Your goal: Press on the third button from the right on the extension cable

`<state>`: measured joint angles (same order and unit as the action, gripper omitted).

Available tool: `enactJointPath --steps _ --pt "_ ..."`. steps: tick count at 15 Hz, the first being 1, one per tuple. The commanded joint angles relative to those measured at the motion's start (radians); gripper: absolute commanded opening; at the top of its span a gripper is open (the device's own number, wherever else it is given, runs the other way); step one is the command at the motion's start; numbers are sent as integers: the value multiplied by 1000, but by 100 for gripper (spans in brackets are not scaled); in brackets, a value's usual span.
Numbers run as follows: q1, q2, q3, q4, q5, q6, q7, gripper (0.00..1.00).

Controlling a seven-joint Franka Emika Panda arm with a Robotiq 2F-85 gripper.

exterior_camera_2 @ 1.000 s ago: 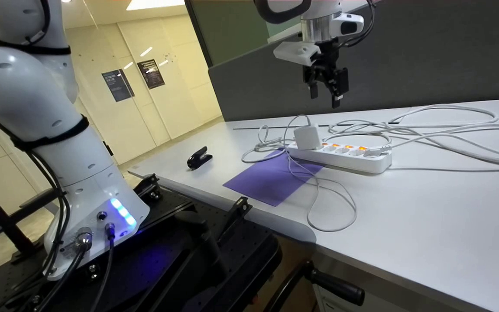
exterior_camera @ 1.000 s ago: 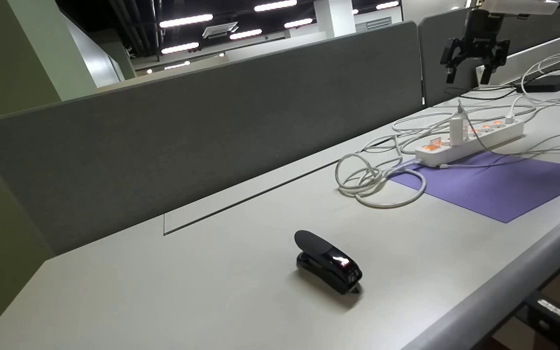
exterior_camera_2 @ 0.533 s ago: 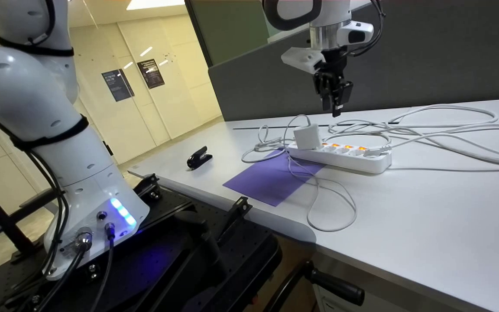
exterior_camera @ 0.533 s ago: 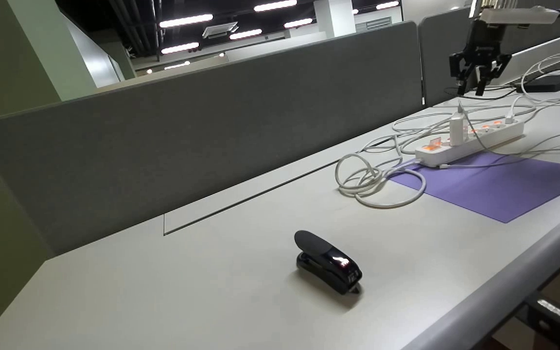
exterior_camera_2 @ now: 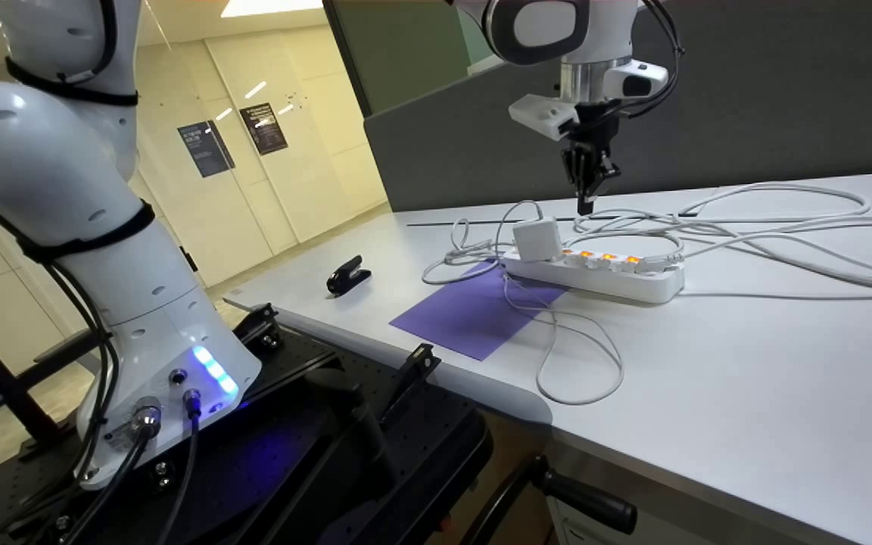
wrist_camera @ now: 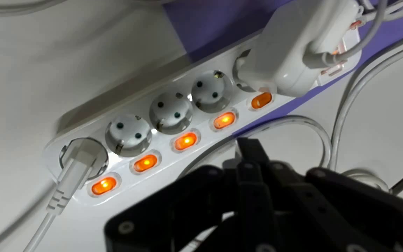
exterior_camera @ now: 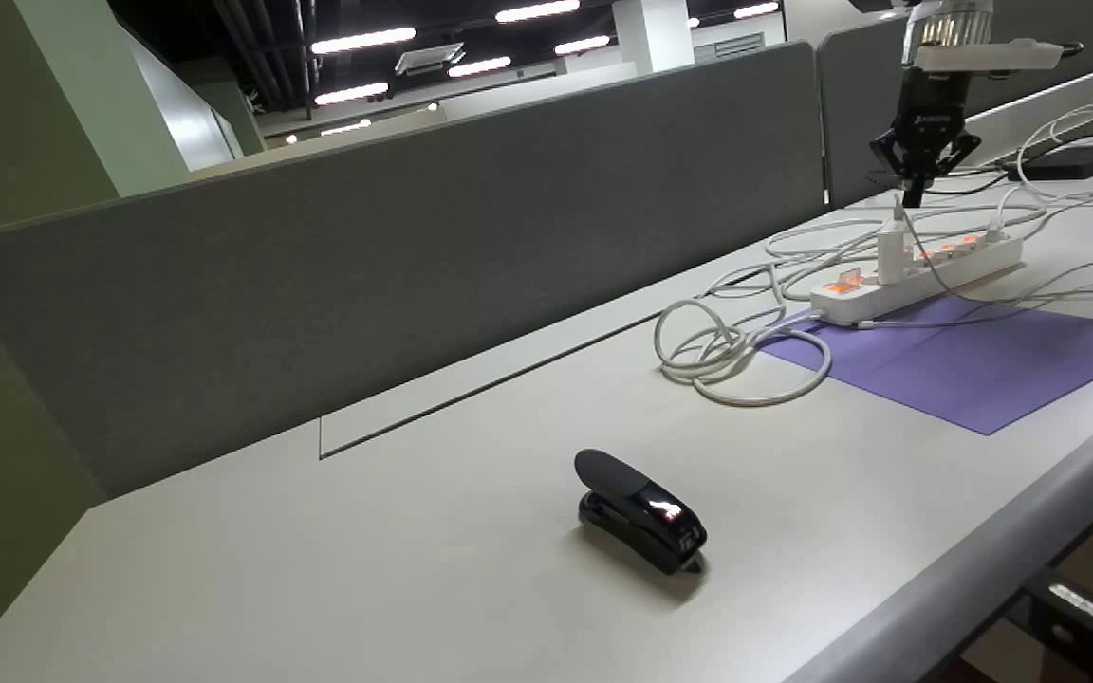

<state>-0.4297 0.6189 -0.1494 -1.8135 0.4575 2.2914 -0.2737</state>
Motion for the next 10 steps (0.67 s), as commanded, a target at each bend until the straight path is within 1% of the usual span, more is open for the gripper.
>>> enactJointPath --steps 1,5,8,9,10 --pt "6 59 3 74 -49 -50 89 0" --pt "7 108 9 108 -66 -62 113 0" --pt "-3 128 19 127 -65 -59 105 0" --pt "-7 109 26 83 -62 -29 69 1" --pt "-8 115 27 89 -62 -29 69 1"
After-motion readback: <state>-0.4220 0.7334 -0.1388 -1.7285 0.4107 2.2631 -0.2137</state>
